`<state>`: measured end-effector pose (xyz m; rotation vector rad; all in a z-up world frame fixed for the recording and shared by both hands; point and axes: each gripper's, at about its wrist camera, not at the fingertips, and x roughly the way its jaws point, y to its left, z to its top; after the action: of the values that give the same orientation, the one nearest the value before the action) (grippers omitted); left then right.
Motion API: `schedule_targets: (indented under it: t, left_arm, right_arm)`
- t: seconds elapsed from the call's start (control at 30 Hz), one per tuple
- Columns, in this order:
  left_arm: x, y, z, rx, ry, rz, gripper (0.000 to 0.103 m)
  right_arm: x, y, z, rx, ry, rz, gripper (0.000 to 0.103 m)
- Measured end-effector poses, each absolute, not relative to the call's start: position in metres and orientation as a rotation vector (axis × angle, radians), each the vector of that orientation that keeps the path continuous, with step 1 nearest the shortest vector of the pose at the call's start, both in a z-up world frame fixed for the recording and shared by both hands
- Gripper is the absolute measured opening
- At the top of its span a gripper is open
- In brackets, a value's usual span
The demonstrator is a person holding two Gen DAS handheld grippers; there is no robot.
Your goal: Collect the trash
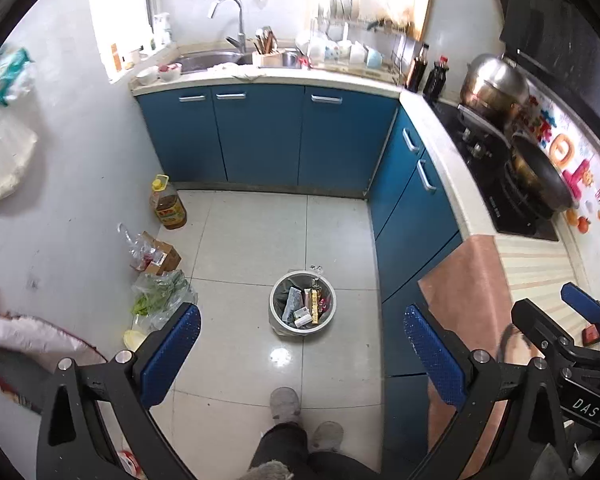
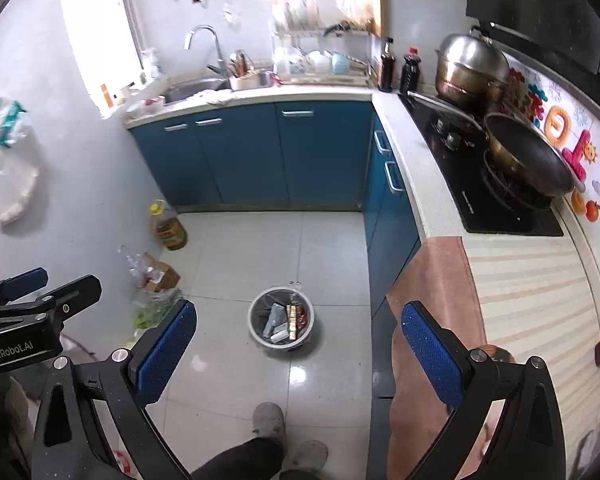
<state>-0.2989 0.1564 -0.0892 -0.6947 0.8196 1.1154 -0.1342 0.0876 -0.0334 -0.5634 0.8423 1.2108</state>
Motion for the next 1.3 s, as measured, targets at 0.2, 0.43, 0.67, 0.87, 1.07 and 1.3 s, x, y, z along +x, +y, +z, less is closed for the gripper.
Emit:
schedule_targets:
  t: [0.2,0.43,0.67,0.87,1.07,1.3]
  left_arm:
    - [-0.304,0.124,-0.066,-0.746,0.777,1.068,0.103]
    - [-0.305,0.114,-0.048,-0.708,0.786,1.078,0.103]
    - [-0.310,0.111,-0.049,-0.713,0.790,1.068,0.103]
    - [-0.310,0.106,-0.053,-0.740,0.798,1.059,0.103]
    - [-0.310,0.104,-0.057,-0.754,0.807,1.059,0.103]
    - [-0.311,0.102,-0.056,-0.745,0.814,1.058,0.103]
  right_arm:
    - [-0.141,0.053,-0.007,-0.571,0.878,1.281,0.103]
    - [-0.147,0.042,0.003,-0.548,0.904,1.327,0.103]
    - [-0.152,0.045,0.005,-0.562,0.904,1.332,0.103]
    - [-0.153,0.044,0.004,-0.570,0.904,1.315,0.103]
    - [-0.152,0.044,0.002,-0.585,0.908,1.319,0.103]
    - [-0.148,0.042,0.001,-0.569,0.917,1.325,0.103]
